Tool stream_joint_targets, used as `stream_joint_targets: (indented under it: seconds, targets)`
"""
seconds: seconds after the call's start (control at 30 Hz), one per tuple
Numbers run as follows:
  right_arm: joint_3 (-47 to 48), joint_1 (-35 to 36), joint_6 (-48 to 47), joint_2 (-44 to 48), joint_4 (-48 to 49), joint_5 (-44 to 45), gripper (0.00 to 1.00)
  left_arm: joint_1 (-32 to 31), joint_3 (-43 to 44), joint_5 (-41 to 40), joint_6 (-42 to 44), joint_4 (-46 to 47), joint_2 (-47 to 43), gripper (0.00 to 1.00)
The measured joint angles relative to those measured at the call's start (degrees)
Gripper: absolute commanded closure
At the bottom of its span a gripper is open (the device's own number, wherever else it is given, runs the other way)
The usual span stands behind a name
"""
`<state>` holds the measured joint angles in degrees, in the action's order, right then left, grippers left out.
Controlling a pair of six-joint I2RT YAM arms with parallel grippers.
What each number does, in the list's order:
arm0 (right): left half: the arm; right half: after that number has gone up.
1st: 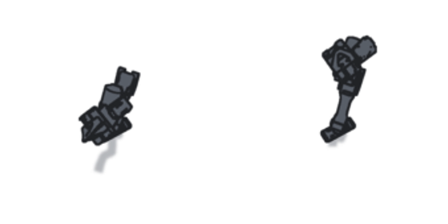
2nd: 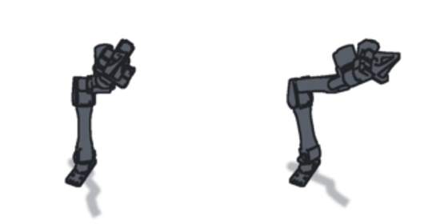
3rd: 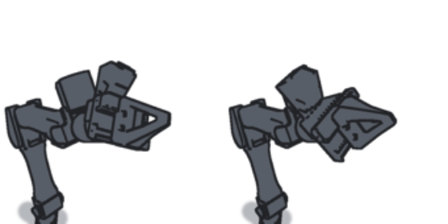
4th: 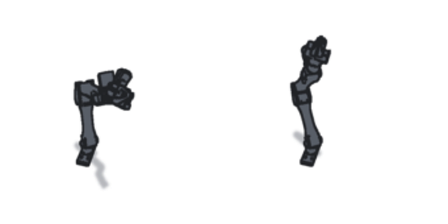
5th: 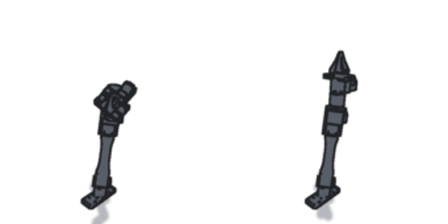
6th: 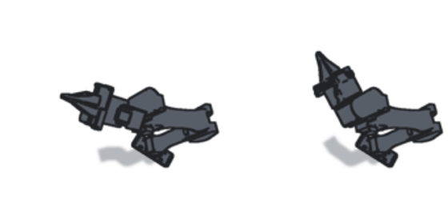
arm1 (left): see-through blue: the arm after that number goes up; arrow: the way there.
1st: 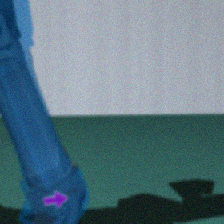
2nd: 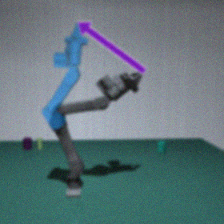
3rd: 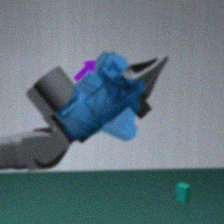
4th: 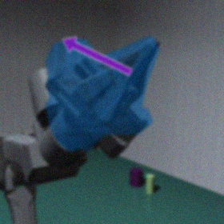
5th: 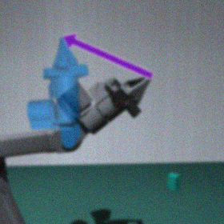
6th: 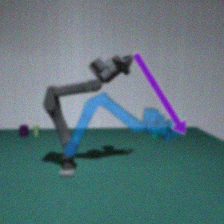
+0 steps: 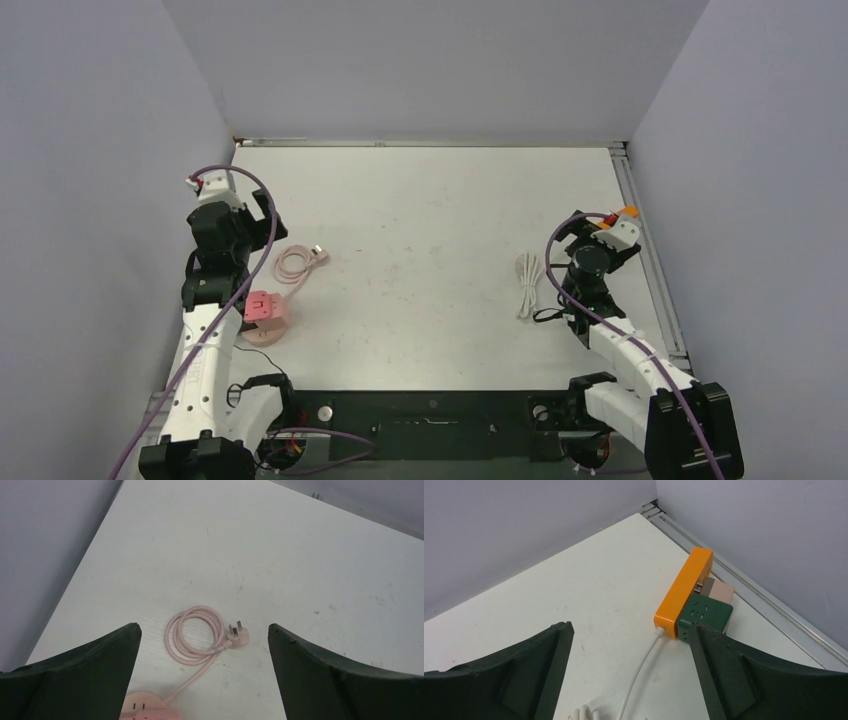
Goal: Pull the plug off the socket
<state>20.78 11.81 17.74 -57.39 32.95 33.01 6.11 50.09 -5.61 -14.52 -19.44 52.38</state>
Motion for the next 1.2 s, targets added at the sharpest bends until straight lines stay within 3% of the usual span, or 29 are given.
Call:
stream_joint_targets:
  seconds: [0.33,0.53,0.83,1.2]
  targets:
    - [0.0,-0.22,2.36,0.04,-3.37,-0.02,0.1,-0.13,0.22,-0.13,-0.46,-0.52,0.28,0.04]
    - [1.25,-2.36,7.04,1.36,-11.87,-0.52,0.1,-2.23,0.22,0.07,-0.74,-0.57,0.68,0.04]
    - [2.54,-12.07,14.69,3.67,-24.55,-8.07,0.1,-16.48,0.22,0.35,1.6,-1.11,3.63,0.04]
    - [7.37,-16.5,16.17,-15.56,-24.44,-25.99,0.02,-21.11,0.81,4.17,1.73,-2.05,7.04,0.04]
